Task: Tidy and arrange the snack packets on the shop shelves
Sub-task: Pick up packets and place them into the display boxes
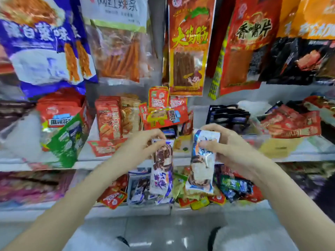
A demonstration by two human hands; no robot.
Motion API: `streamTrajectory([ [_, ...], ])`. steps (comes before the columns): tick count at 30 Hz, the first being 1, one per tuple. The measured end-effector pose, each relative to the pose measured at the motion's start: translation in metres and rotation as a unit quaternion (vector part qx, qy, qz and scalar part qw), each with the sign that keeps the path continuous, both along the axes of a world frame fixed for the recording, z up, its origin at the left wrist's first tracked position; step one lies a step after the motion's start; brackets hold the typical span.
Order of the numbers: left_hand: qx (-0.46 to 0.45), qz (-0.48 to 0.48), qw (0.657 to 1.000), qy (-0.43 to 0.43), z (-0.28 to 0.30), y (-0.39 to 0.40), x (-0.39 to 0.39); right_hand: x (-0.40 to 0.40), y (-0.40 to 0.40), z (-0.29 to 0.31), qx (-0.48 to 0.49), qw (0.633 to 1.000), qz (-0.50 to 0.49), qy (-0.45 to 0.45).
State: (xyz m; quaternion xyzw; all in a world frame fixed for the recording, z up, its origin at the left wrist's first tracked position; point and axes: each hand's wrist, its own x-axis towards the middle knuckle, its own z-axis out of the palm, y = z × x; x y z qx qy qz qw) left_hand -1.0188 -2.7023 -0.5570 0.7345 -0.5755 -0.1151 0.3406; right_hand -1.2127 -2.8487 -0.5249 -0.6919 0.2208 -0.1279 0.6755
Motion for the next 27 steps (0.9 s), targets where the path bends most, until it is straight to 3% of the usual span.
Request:
streamTrajectory([
  [3, 0.082, 0.027, 0.994, 0.071, -0.054, 0.034, 0.003, 0.005, 0.040, -0.053, 0.095, 0.995, -0.011, 0.036],
  [6, 0.157, 0.063, 0.977, 0.129, -0.106, 0.056, 0.009, 0.020, 0.069, -0.112, 0.196, 0.969, -0.121, 0.088],
  [9, 0.224, 0.110, 0.942, 0.224, -0.147, 0.067, 0.014, 0.039, 0.080, -0.166, 0.188, 0.938, -0.221, 0.190],
  [11, 0.248, 0.134, 0.925, 0.256, -0.164, 0.069, 0.014, 0.051, 0.091, -0.189, 0.171, 0.928, -0.210, 0.255],
  [14, 0.236, 0.179, 0.895, 0.334, -0.179, 0.072, 0.018, 0.061, 0.106, -0.207, 0.316, 0.905, -0.127, 0.255],
  [16, 0.226, 0.189, 0.893, 0.341, -0.185, 0.074, 0.022, 0.066, 0.107, -0.216, 0.384, 0.898, -0.102, 0.190],
  [23, 0.151, 0.244, 0.918, 0.275, -0.212, 0.066, 0.040, 0.086, 0.116, -0.227, 0.355, 0.922, -0.112, 0.108],
  [27, 0.132, 0.244, 0.931, 0.237, -0.220, 0.060, 0.044, 0.087, 0.121, -0.224, 0.360, 0.920, -0.045, 0.148],
])
